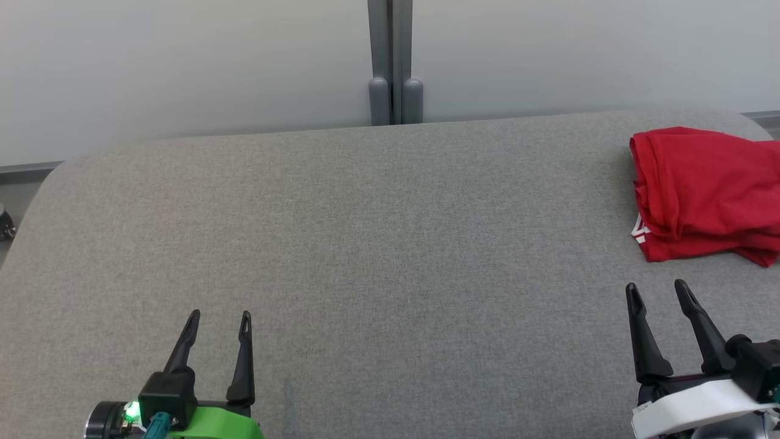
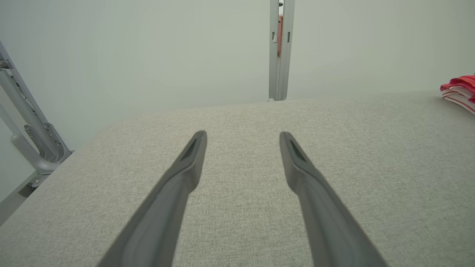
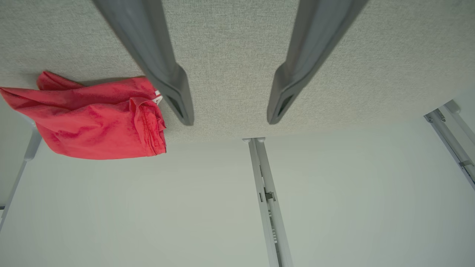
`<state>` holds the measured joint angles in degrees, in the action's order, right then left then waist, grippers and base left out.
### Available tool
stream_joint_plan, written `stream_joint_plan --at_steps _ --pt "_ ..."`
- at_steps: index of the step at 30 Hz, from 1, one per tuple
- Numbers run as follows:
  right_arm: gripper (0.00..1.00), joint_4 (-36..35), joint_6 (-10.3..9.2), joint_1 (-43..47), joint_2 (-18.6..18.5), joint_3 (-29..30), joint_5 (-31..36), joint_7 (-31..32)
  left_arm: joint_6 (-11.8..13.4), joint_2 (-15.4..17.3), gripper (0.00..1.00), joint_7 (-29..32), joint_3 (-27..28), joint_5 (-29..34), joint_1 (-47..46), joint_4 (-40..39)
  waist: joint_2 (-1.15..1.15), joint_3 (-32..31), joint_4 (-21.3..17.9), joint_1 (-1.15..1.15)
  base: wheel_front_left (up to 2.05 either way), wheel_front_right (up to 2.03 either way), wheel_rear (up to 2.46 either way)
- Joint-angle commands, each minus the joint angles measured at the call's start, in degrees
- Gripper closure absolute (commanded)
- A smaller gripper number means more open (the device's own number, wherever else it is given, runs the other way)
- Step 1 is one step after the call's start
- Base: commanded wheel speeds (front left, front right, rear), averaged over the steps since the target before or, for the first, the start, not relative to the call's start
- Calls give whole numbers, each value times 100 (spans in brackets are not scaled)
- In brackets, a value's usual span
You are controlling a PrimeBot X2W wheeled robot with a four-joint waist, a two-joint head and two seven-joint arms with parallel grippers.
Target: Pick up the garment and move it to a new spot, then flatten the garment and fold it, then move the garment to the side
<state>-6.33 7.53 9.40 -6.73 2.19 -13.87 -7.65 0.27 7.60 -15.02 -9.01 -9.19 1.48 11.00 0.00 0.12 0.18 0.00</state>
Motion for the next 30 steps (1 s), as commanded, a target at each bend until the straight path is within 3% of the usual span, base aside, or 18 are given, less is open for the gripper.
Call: stream_joint_plan --at_steps 1,20,21,30 --pt "0 -35 -10 83 6 16 37 -17 -11 5 0 -17 12 65 29 10 0 3 4 0 0 0 0" --pt "0 2 -10 51 25 18 44 -76 -68 -50 0 -17 78 66 -83 42 0 50 76 0 0 0 0" --pt "100 29 0 3 33 8 21 -51 -55 -55 100 1 59 13 -9 69 0 50 75 0 0 0 0" --pt "100 291 1 -125 66 -17 -782 44 -125 -123 100 236 197 -781 -69 206 0 48 70 0 0 0 0"
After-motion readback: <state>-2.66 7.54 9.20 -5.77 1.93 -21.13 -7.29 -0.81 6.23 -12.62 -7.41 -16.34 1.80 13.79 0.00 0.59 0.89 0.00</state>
